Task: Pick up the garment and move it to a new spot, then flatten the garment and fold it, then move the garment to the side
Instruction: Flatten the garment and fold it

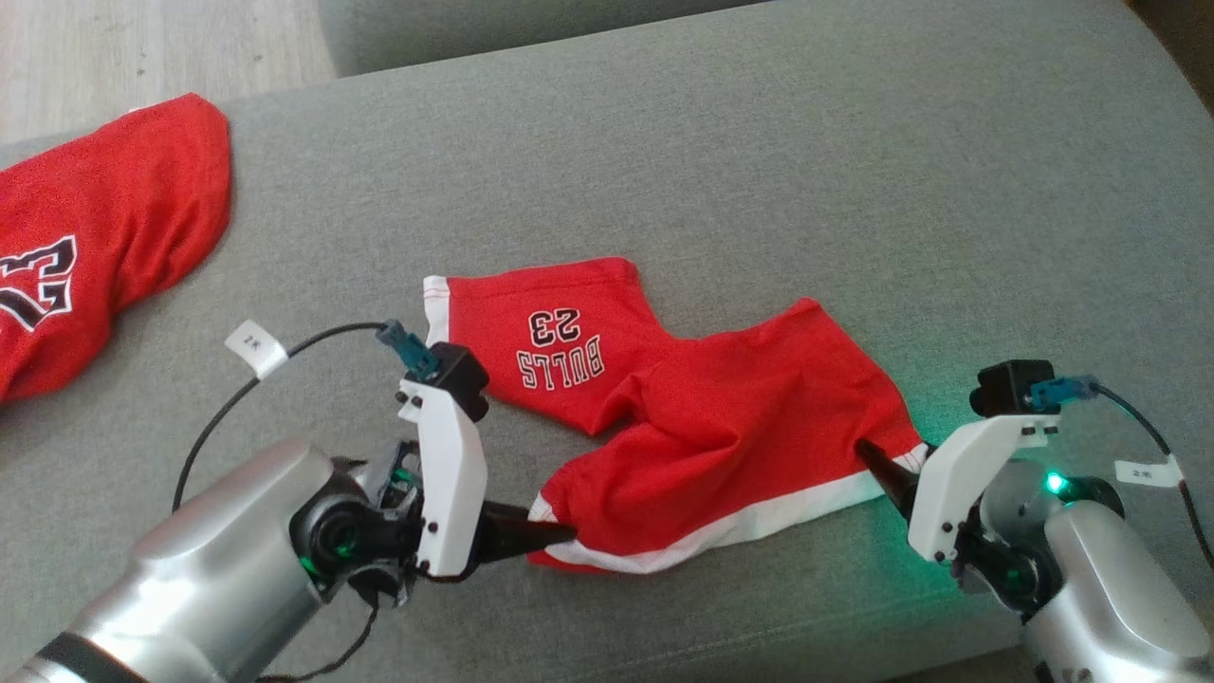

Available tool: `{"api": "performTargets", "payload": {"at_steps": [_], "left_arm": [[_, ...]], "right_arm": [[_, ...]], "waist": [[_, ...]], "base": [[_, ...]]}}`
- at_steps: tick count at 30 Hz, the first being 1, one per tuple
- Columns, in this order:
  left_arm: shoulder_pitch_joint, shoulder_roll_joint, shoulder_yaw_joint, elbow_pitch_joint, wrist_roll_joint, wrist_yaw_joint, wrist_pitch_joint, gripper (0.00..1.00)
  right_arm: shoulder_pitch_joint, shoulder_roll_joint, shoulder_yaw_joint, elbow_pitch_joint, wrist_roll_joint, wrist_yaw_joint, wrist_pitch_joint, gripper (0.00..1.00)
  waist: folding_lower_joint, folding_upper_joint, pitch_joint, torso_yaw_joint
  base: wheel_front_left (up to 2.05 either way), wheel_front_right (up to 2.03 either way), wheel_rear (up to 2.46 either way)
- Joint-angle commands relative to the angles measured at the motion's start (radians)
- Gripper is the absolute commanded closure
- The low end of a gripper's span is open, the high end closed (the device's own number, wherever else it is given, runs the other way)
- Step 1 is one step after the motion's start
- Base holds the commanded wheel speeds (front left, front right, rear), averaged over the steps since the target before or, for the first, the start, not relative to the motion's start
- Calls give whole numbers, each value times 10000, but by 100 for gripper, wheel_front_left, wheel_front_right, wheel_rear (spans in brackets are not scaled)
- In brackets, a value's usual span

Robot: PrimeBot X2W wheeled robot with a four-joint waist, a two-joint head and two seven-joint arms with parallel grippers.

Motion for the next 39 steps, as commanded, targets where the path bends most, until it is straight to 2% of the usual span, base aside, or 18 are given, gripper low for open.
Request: {"api": "performTargets", "payload": {"at_steps": [1, 2, 3, 5, 6, 7, 9, 19, 26, 30, 34, 39], "left_arm": [[-689, 357, 337, -195, -49, -65, -187, 0], [-733, 367, 265, -200, -66, -65, -285, 0], [-772, 372, 192, -185, -88, -65, -377, 0], [-837, 361, 42, -148, -182, -65, -506, 0], [-863, 354, -43, -132, -260, -65, -514, 0], [-896, 357, -120, -117, -320, -65, -531, 10], [-975, 371, -258, -88, -425, -65, -580, 100], [-1298, 809, -431, -413, -970, -65, -1116, 100], [-1787, 1531, 324, -1120, -1463, -65, -1998, 100], [-2451, 1718, 853, -726, -1166, -65, -2733, 100], [-3501, 1366, 1162, 165, -633, -12, -3187, 100], [-5401, 578, 1423, 1533, 233, 431, -3605, 100]], "right_arm": [[61, 74, 455, -67, 79, -7, 196, 13], [83, 72, 473, -85, 109, -7, 270, 19], [106, 68, 499, -110, 147, -7, 356, 31], [142, 57, 528, -195, 200, -7, 446, 63], [159, 57, 542, -231, 226, -7, 487, 91], [173, 54, 553, -262, 247, -7, 521, 100], [186, 35, 603, -354, 302, -7, 547, 100], [209, -156, 163, -1122, 720, -7, -174, 100], [62, -272, -496, -2841, 2465, -7, -240, 100], [-568, -303, -865, -3415, 3401, -7, -99, 100], [-1971, -244, -1273, -3306, 4076, -7, 47, 100], [-4576, -11, -1702, -2263, 4400, -7, 93, 100]], "waist": [[0, 0, -8, -6], [0, 0, -10, -10], [0, 0, -7, -14], [0, 0, 6, -24], [0, 0, 9, -31], [0, 0, 12, -36], [0, 0, 11, -42], [0, 0, -424, 4], [0, 0, -644, 192], [0, 0, -345, 316], [0, 0, 286, 443], [0, 0, 1387, 606]], "base": [[0, 0, 0], [0, 0, 0], [0, 0, 0], [0, 0, 0], [0, 0, 0], [0, 0, 0], [0, 0, 0], [0, 0, 0], [0, 0, 0], [0, 0, 0], [0, 0, 0], [0, 0, 0]]}}
